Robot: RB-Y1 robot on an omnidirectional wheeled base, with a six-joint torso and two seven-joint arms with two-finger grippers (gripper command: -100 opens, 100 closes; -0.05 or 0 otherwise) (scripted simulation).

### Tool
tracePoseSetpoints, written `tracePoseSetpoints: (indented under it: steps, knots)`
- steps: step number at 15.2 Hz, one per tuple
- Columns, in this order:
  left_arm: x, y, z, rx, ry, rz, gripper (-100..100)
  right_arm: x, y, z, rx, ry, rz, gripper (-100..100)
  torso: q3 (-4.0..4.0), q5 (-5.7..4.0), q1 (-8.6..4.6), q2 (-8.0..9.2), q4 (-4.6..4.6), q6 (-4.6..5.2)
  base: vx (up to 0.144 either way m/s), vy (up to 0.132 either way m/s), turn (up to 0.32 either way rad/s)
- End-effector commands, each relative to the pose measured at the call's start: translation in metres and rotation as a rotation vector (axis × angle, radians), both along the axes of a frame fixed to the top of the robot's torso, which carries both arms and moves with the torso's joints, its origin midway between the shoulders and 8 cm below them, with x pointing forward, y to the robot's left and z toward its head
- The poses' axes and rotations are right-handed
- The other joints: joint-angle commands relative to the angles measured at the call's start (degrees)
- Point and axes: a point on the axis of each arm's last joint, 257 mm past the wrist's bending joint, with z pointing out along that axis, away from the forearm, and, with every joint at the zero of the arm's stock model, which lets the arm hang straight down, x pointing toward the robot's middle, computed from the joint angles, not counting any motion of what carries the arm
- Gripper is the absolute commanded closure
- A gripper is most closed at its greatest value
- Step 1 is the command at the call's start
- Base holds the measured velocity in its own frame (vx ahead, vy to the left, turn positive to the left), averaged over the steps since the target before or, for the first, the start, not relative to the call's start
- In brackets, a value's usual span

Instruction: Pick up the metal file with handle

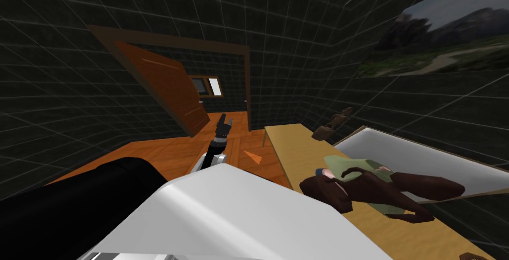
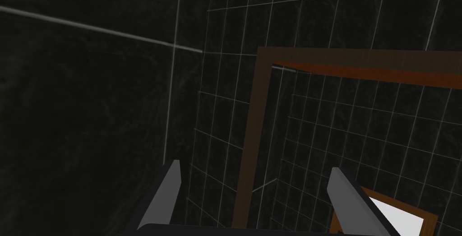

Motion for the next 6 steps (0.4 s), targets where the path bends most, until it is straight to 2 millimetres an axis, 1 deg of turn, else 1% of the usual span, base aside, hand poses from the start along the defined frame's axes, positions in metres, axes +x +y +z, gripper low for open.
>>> tracePoseSetpoints:
  steps: [1,2,3,5,6]
  knots:
    - [0.0,0.0,0.0,0.0,0.0,0.0,0,0.0,0.0,0.0,0.0,0.0,0.0,100,0.0,0.0,0.0,0.0,0.0,0.0,0.0,0.0,0.0]
    - [0.0,0.0,0.0,0.0,0.0,0.0,0,0.0,0.0,0.0,-0.001,0.0,0.0,100,-0.01,-0.01,0.02,-0.01,-0.01,0.01,0.0,0.0,0.0]
    - [0.0,0.0,0.0,0.0,0.0,0.0,0,0.001,-0.014,0.013,-0.004,0.003,0.009,100,-0.01,-0.01,0.03,-0.02,-0.01,0.01,0.021,0.048,-0.081]
    - [0.0,0.0,0.0,0.0,0.0,0.0,0,0.001,-0.019,0.018,-0.005,0.005,0.013,100,-0.07,0.06,0.3,-0.11,-0.03,0.06,0.034,0.094,-0.087]
    - [0.0,0.0,0.0,0.0,0.0,0.0,0,0.001,-0.015,0.013,-0.008,0.004,0.008,100,-0.08,0.09,0.41,-0.13,-0.04,0.07,0.018,0.06,-0.027]
